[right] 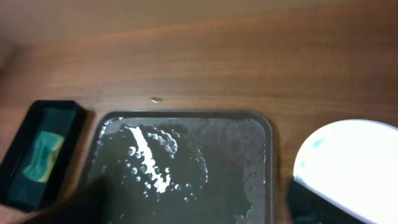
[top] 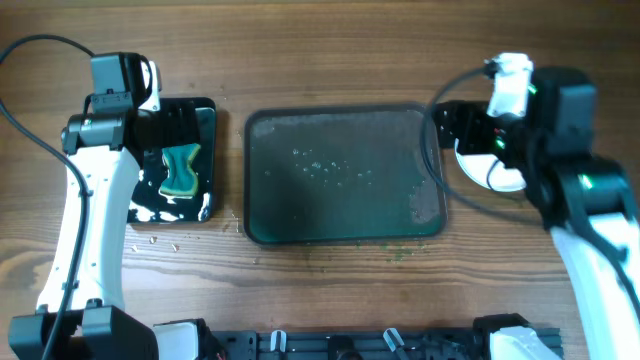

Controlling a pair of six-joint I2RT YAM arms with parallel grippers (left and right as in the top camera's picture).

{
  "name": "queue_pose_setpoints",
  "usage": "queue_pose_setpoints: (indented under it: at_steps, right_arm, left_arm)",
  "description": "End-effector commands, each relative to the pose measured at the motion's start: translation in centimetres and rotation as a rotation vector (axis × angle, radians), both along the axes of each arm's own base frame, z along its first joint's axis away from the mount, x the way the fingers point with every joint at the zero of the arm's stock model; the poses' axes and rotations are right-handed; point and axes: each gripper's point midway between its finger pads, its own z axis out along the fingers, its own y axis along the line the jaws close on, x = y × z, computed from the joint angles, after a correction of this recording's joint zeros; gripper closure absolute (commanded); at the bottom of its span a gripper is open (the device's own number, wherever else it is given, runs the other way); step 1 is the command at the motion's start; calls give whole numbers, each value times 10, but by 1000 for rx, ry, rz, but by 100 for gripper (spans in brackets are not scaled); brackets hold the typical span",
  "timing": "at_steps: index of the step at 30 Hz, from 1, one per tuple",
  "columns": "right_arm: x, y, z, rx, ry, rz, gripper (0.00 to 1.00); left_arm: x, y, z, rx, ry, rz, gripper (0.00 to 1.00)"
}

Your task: Clean dirty plates on tray and stack at the side

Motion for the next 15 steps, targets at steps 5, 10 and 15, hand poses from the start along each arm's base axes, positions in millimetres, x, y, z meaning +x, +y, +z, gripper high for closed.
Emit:
queue_pose_setpoints:
  at_steps: [5, 10, 15]
  right_arm:
    - [-67, -4, 63, 19, -186, 15, 0]
    - [-66, -17, 59, -26, -177, -45, 0]
    - [-61, -21, 55, -117, -349, -25, 0]
  left_arm:
    - [1, -2, -1, -9, 2, -4, 0]
    - [1, -2, -1, -9, 2, -3, 0]
    - [1, -2, -1, -9, 2, -4, 0]
